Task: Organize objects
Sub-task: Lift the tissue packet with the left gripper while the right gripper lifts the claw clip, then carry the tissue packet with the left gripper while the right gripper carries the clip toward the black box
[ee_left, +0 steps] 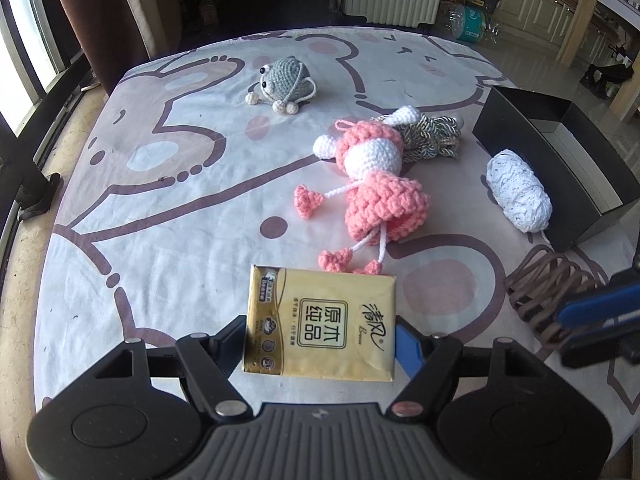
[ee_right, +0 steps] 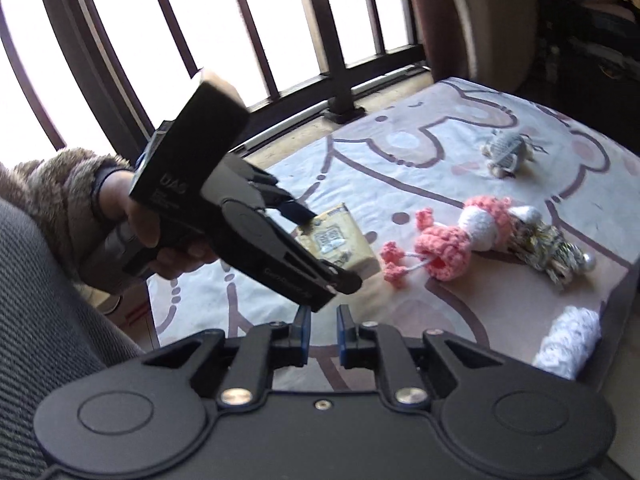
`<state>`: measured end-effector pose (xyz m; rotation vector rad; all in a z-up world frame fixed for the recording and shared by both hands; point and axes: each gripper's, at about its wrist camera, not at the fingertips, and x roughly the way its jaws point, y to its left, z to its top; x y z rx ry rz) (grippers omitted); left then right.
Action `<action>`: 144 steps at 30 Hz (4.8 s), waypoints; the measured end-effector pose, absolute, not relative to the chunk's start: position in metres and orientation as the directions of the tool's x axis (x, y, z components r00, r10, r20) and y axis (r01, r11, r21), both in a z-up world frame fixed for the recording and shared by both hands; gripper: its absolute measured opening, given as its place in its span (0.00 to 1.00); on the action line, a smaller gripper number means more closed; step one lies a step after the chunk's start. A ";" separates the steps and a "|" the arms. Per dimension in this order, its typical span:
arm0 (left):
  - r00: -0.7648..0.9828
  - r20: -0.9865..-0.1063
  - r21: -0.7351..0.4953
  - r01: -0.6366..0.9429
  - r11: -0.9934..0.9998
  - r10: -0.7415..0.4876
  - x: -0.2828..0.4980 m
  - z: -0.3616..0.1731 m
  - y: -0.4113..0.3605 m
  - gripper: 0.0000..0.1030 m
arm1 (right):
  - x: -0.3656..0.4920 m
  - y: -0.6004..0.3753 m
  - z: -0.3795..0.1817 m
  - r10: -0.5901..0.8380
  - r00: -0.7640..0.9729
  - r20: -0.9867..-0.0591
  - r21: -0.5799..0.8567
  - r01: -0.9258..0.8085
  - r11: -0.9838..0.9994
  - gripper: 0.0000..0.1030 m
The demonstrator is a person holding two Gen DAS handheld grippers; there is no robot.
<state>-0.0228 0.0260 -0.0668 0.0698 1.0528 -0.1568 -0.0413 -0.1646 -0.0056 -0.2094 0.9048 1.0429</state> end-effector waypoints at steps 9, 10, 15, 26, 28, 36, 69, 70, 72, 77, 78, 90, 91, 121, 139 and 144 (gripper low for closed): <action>0.500 -0.855 -0.036 0.205 0.978 -0.136 -0.027 -0.062 0.019 0.73 | -0.035 -0.242 -0.009 0.550 0.257 -0.795 0.307 -0.611 0.730 0.13; 0.500 -0.855 -0.036 0.208 0.978 -0.138 -0.027 -0.062 0.018 0.73 | -0.038 -0.248 -0.012 0.536 0.256 -0.804 0.305 -0.597 0.742 0.13; 0.497 -0.855 -0.034 0.231 0.972 -0.148 -0.028 -0.062 0.013 0.73 | -0.047 -0.278 -0.023 0.482 0.265 -0.835 0.286 -0.539 0.792 0.13; 0.471 -0.864 -0.033 0.300 0.954 -0.177 -0.032 -0.065 -0.003 0.73 | -0.030 -0.295 -0.081 0.390 0.213 -0.896 0.260 -0.460 0.849 0.12; 0.469 -0.866 -0.031 0.295 0.955 -0.173 -0.031 -0.066 -0.002 0.73 | -0.031 -0.283 -0.086 0.412 0.188 -0.891 0.281 -0.484 0.829 0.12; 0.483 -0.865 -0.024 0.237 0.971 -0.139 -0.028 -0.062 0.013 0.73 | -0.031 -0.240 -0.060 0.564 0.180 -0.806 0.372 -0.587 0.719 0.12; 0.379 -0.908 -0.094 0.237 0.967 -0.181 -0.029 -0.087 0.024 0.73 | 0.023 -0.175 -0.038 0.535 0.243 -0.809 0.486 -0.236 0.841 0.32; 0.359 -0.909 -0.122 0.259 0.958 -0.213 -0.031 -0.089 0.021 0.73 | 0.023 -0.176 -0.040 0.524 0.238 -0.818 0.486 -0.200 0.851 0.33; 0.337 -0.908 -0.143 0.308 0.940 -0.249 -0.034 -0.091 0.013 0.73 | 0.022 -0.177 -0.042 0.497 0.228 -0.837 0.474 -0.151 0.868 0.36; 0.336 -0.901 -0.144 0.364 0.920 -0.274 -0.035 -0.094 -0.008 0.73 | 0.017 -0.177 -0.039 0.403 0.253 -0.880 0.386 -0.116 0.915 0.55; 0.337 -0.898 -0.148 0.372 0.916 -0.281 -0.035 -0.094 -0.011 0.73 | 0.016 -0.176 -0.038 0.389 0.260 -0.884 0.371 -0.118 0.921 0.60; 0.362 -0.899 -0.098 0.380 0.920 -0.246 -0.037 -0.089 -0.006 0.75 | 0.004 -0.153 -0.061 0.275 0.281 -0.919 0.202 -0.262 0.944 0.62; 0.359 -0.901 -0.103 0.372 0.923 -0.246 -0.036 -0.089 -0.004 0.76 | 0.003 -0.152 -0.062 0.265 0.292 -0.919 0.183 -0.278 0.943 0.57; 0.215 -0.966 -0.122 0.110 0.986 -0.143 -0.011 -0.076 0.028 0.88 | -0.009 -0.146 -0.054 0.298 0.327 -0.897 0.138 -0.433 0.891 0.44; 0.219 -0.976 -0.028 -0.053 0.998 -0.016 -0.014 -0.094 0.015 0.65 | -0.009 -0.149 -0.057 0.289 0.324 -0.901 0.133 -0.428 0.894 0.44; 0.251 -0.968 -0.028 -0.077 0.997 -0.008 -0.015 -0.089 0.018 0.51 | -0.009 -0.149 -0.057 0.288 0.325 -0.901 0.131 -0.429 0.894 0.44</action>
